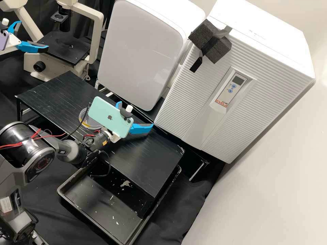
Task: Place the petri dish on the microscope
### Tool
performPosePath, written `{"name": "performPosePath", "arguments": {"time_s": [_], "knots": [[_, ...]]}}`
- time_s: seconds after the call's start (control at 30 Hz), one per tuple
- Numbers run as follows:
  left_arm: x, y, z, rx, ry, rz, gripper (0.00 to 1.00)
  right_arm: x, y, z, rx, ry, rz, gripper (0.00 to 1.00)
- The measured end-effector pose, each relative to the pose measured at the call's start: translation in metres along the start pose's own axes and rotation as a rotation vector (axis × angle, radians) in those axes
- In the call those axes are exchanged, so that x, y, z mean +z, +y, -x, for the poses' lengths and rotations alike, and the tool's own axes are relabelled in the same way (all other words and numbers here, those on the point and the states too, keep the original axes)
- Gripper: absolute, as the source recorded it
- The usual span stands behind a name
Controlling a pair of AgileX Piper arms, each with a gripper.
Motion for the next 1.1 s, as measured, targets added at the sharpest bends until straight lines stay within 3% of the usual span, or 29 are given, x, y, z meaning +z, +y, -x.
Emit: {"name": "performPosePath", "arguments": {"time_s": [0.4,0.6,0.8,0.93,1.1], "knots": [[0.002,0.000,0.000,-0.001,-0.013,-0.006,1.00,0.000,0.000,0.000,0.000,0.000,0.000,1.00],[0.025,0.002,0.009,-0.003,-0.128,0.020,1.00,0.000,0.000,0.000,0.000,0.000,0.000,1.00],[0.071,0.007,0.032,0.005,-0.394,0.013,1.00,0.000,0.000,0.000,0.000,0.000,0.000,1.00],[0.103,0.004,0.047,-0.001,-0.644,-0.028,1.00,0.000,0.000,0.000,0.000,0.000,0.000,1.00],[0.131,-0.003,0.053,-0.043,-0.843,-0.086,1.00,0.000,0.000,0.000,0.000,0.000,0.000,1.00]]}}
